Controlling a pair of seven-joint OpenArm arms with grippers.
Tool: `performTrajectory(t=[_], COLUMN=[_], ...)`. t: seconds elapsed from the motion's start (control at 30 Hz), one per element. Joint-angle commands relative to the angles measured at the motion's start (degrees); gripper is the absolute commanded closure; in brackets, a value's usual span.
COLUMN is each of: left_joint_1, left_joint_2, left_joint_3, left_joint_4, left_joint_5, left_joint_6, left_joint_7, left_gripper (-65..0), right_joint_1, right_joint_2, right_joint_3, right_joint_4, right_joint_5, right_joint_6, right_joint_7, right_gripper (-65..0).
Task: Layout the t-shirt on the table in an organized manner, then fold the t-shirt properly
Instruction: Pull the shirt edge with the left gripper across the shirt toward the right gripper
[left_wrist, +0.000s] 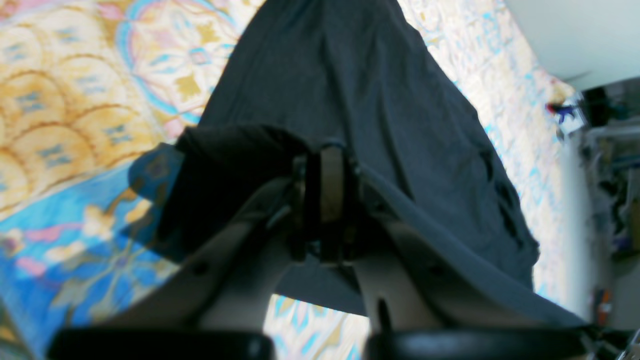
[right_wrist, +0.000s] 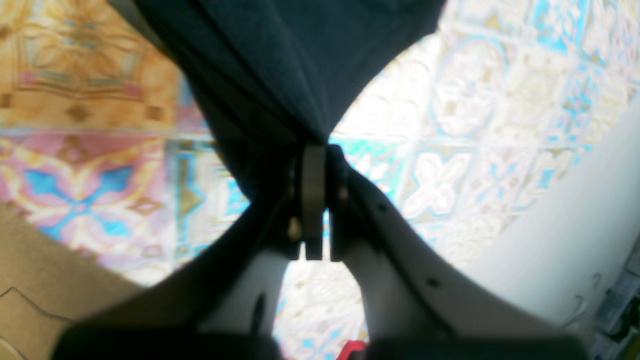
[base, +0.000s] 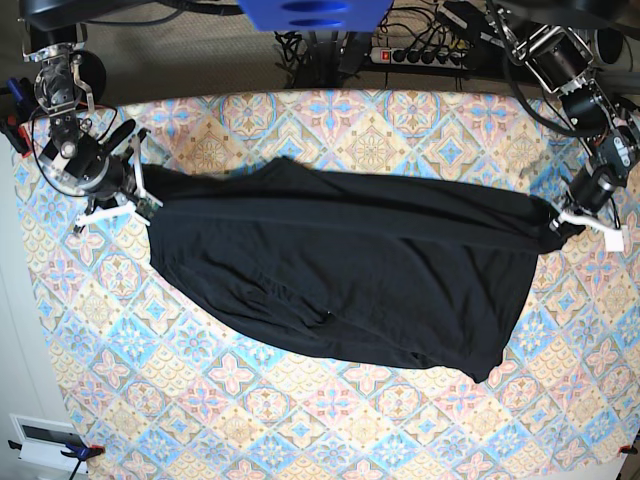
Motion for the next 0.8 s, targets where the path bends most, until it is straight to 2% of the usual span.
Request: performTrajectory(t=[0.0,0.17,0.43,0.6,0.77], left_joint_1=[-1.1,-3.3,-7.8,-8.7,-8.6], left_joint_2=[-1.4,-0.3,2.9,4.5,4.5], left_joint_3=[-0.4,-0.5,-0.7,0.0,5.9], left_joint_4=[0.8,0.6,0.5,0.5,0.3], left_joint_5=[-1.4,-1.2,7.0,12.2,17.5], left_joint_6=[-0.1,0.0,0.0,0.0,0.0], left_joint_7=[-1.6,-1.7,-1.9,-6.7,-11.9], left_gripper=[0.0,0.0,0.0,0.0,0.0], right_joint_1=[0.8,2.1,6.7,7.7,7.7], right_joint_2=[1.1,1.1,1.1,1.0,0.3], right_joint_3=[0.4,0.4,-4.3,-6.7,-6.8], right_joint_4=[0.0,-3.0,-6.6,-6.6,-9.3], right_joint_5=[-0.2,-0.2,-0.3,-0.3,-0.4], right_joint_6=[-0.4,-0.4,-0.4,-0.5,-0.5], right_joint_7=[0.5,0.7,0.9,0.9,0.9], right_gripper=[0.0,0.0,0.0,0.0,-0.1])
